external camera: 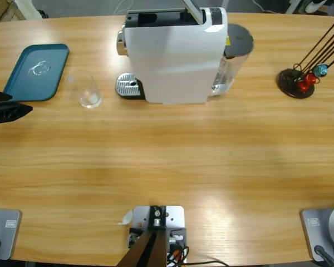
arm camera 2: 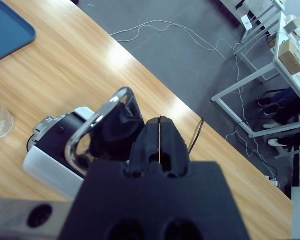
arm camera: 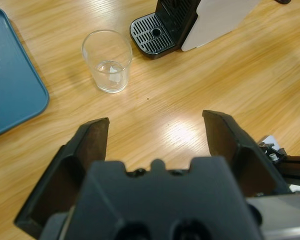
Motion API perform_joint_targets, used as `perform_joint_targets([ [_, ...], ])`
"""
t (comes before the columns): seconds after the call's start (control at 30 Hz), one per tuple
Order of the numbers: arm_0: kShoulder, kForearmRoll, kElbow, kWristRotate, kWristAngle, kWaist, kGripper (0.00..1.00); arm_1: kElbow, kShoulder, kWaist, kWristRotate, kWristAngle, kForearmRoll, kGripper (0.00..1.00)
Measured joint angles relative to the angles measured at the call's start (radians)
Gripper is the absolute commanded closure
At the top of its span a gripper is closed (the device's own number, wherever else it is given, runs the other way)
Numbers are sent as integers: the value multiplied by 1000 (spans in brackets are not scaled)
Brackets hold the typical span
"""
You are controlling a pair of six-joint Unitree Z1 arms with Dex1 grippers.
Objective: Pour coffee
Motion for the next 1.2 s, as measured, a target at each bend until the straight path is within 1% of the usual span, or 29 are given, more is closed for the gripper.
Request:
perform_joint_targets([
  [0.37,0,0,0,0,0,0,193,-15,44,2,24,45,0,1000],
  [0.7,0,0,0,0,0,0,193,-37,67,3,28,55,0,1000],
  [0.9,0,0,0,0,0,0,193,-41,91,9,38,90,0,1000],
  [1.2,0,0,0,0,0,0,193,-47,101,10,53,95,-2,1000],
])
